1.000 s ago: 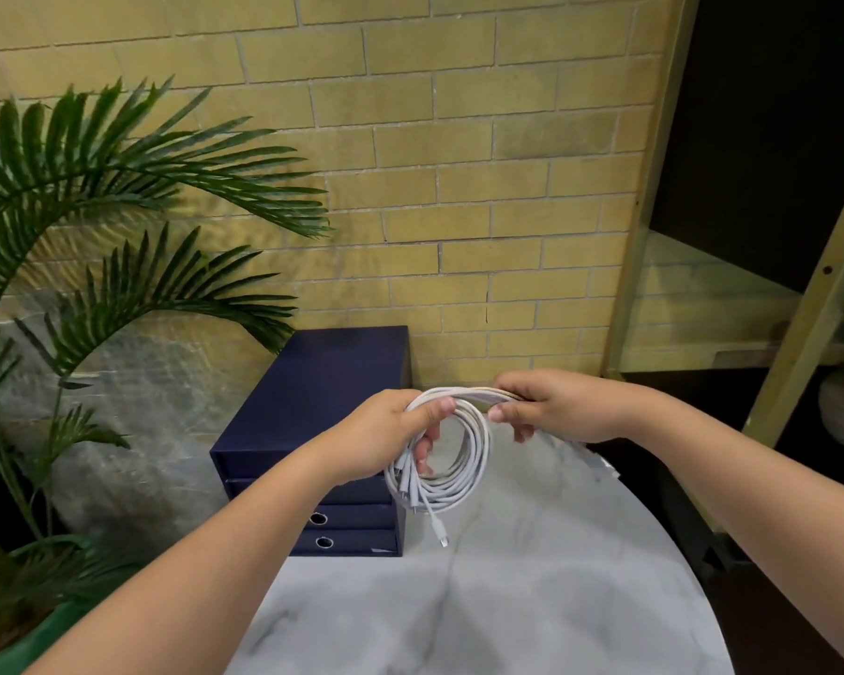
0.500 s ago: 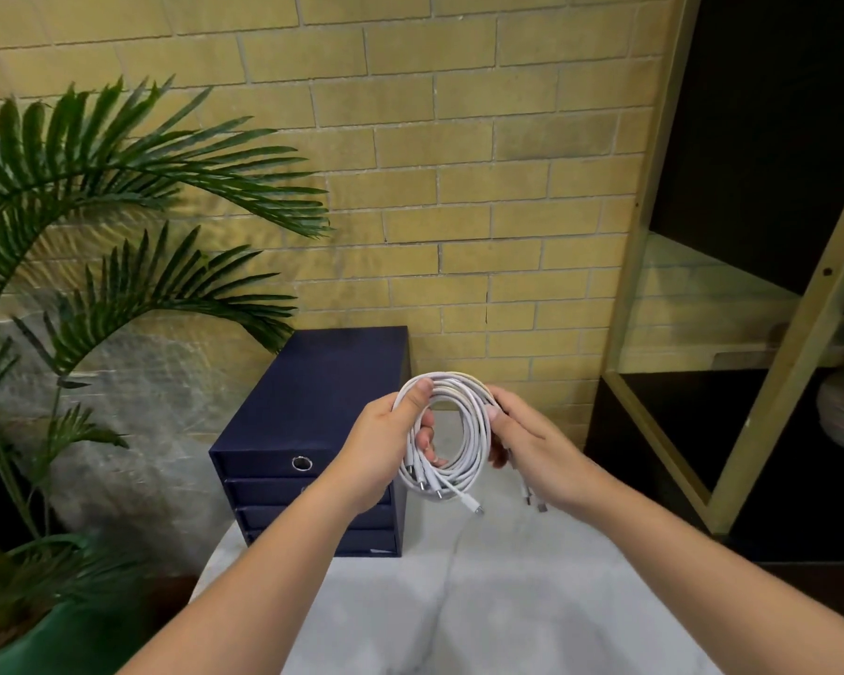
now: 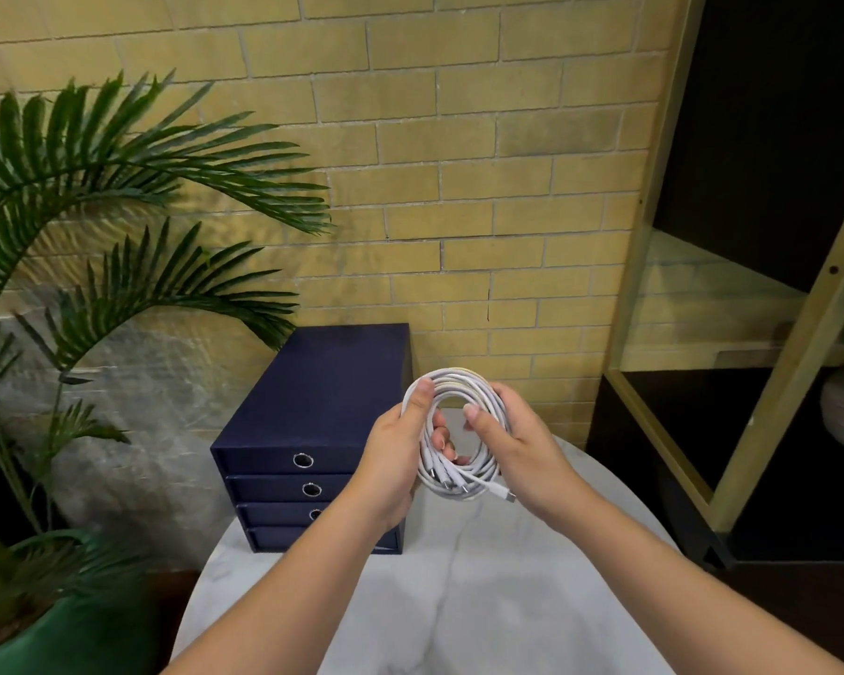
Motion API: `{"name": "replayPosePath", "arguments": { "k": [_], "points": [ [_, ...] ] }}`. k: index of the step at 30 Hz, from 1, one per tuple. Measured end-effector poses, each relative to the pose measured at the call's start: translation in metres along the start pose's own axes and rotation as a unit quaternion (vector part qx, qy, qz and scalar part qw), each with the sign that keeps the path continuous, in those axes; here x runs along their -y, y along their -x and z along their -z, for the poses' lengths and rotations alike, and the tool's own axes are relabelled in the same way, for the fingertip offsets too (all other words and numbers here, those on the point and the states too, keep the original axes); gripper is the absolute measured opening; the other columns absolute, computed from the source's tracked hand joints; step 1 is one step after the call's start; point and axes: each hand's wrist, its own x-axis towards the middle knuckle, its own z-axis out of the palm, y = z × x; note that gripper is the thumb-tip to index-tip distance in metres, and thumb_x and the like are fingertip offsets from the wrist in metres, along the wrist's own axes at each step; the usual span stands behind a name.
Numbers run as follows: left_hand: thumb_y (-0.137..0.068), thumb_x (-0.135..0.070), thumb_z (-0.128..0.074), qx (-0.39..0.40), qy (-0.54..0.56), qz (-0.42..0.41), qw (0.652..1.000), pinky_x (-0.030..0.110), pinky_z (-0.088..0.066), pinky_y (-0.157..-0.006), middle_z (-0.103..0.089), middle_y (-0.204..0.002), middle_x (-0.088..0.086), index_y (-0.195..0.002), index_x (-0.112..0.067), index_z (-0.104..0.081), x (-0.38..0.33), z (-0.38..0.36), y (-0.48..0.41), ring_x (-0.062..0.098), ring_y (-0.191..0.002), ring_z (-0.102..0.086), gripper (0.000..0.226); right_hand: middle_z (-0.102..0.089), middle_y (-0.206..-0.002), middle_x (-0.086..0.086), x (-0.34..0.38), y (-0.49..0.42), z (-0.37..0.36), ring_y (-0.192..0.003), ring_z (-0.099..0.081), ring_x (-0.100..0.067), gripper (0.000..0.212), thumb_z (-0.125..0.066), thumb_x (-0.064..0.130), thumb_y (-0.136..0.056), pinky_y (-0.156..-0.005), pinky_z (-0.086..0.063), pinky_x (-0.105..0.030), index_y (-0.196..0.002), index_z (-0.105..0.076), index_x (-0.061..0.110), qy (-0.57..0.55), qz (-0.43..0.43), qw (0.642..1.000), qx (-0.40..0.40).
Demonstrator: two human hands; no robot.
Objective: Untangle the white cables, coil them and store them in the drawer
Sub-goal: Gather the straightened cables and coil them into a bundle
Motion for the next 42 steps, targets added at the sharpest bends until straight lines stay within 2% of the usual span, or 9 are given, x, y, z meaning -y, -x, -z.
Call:
{"name": "replayPosePath", "arguments": {
  "k": [3,7,13,18,22,29,36,39,42],
  "points": [
    [-0.086,-0.051,-0.052,0.062,-0.044,0.032,0.997,0.034,-0.057,-0.073,-0.064,-0.074,0.008,-0.091,-0.005,-0.061,0.002,0.008,-0.001,0.022,-0.073,-0.067,0.047,-0.058,-0.081,0.014,0.001,-0.002,0.008,-0.074,-0.055,0.007,0.014,-0.052,0.019,-0.096,-0.069,-0.042,-0.011,-0.108,-0.057,0.020,0.042,0.009,0.999,0.005],
    [-0.081,-0.043,-0.067,0.138,-0.170,0.057,0.974,0.040,-0.053,-0.094,-0.072,-0.108,0.005,-0.116,-0.014,-0.063,-0.017,0.020,-0.008,0.020,-0.102,-0.069,0.046,-0.065,-0.094,0.004,0.002,-0.003,0.022,-0.083,-0.060,-0.005,0.017,-0.054,0.023,-0.095,-0.073,-0.048,-0.021,-0.111,-0.058,0.019,0.100,0.000,0.993,0.056],
    [-0.092,-0.053,-0.049,0.081,-0.374,-0.047,0.923,0.047,-0.052,-0.082,-0.071,-0.069,-0.001,-0.092,-0.019,-0.064,-0.016,0.008,-0.007,0.027,-0.080,-0.068,0.037,-0.063,-0.089,0.003,0.002,0.001,0.020,-0.081,-0.057,-0.012,0.017,-0.053,0.028,-0.096,-0.072,-0.046,-0.026,-0.109,-0.058,0.020,0.119,-0.013,0.989,0.082],
    [-0.090,-0.050,-0.055,0.054,-0.374,-0.080,0.922,0.047,-0.051,-0.071,-0.067,-0.063,0.004,-0.089,-0.019,-0.063,-0.016,0.014,-0.004,0.030,-0.071,-0.066,0.032,-0.058,-0.080,0.007,0.012,-0.002,0.028,-0.065,-0.051,-0.003,0.024,-0.056,0.037,-0.091,-0.057,-0.043,-0.021,-0.110,-0.056,0.022,0.128,-0.056,0.978,0.154],
    [-0.086,-0.049,-0.059,0.095,-0.402,-0.075,0.908,0.029,-0.047,-0.063,-0.061,-0.063,0.001,-0.088,-0.008,-0.062,-0.022,0.019,-0.001,0.012,-0.060,-0.066,0.041,-0.048,-0.059,0.013,0.027,-0.010,0.048,-0.050,-0.039,-0.003,0.025,-0.054,0.035,-0.091,-0.048,-0.033,-0.022,-0.105,-0.058,0.015,0.123,-0.097,0.964,0.216],
    [-0.084,-0.048,-0.062,0.130,-0.399,-0.082,0.904,0.032,-0.047,-0.065,-0.062,-0.060,0.001,-0.085,-0.009,-0.062,-0.030,0.015,0.003,0.010,-0.059,-0.063,0.039,-0.049,-0.081,-0.004,0.053,-0.021,0.070,-0.073,-0.045,-0.015,0.031,-0.057,0.028,-0.093,-0.066,-0.039,-0.025,-0.110,-0.057,0.002,0.160,-0.133,0.920,0.331],
    [-0.073,-0.062,-0.061,0.176,-0.410,-0.085,0.891,0.028,-0.044,-0.058,-0.064,-0.058,0.000,-0.063,-0.041,-0.059,-0.035,0.006,0.007,0.005,-0.052,-0.058,0.024,-0.044,-0.093,0.001,0.069,-0.025,0.061,-0.090,-0.041,-0.014,0.014,-0.055,0.036,-0.087,-0.083,-0.042,-0.035,-0.074,-0.051,0.034,0.524,-0.019,0.785,0.329],
    [-0.071,-0.066,-0.061,0.166,-0.419,-0.077,0.889,0.036,-0.046,-0.060,-0.066,-0.059,0.002,-0.072,-0.027,-0.059,-0.034,0.006,0.004,0.012,-0.056,-0.058,0.040,-0.048,-0.087,-0.003,0.070,-0.022,0.052,-0.084,-0.046,-0.018,0.019,-0.056,0.031,-0.088,-0.079,-0.045,-0.041,-0.070,-0.048,0.031,0.544,-0.020,0.780,0.308],
    [-0.071,-0.068,-0.061,0.170,-0.430,-0.069,0.884,0.036,-0.044,-0.058,-0.067,-0.061,0.003,-0.066,-0.036,-0.059,-0.033,0.006,0.003,0.017,-0.055,-0.055,0.033,-0.044,-0.087,0.000,0.064,-0.020,0.050,-0.082,-0.047,-0.019,0.025,-0.057,0.033,-0.088,-0.077,-0.045,-0.039,-0.067,-0.045,0.035,0.538,-0.032,0.790,0.293]
  ]
}}
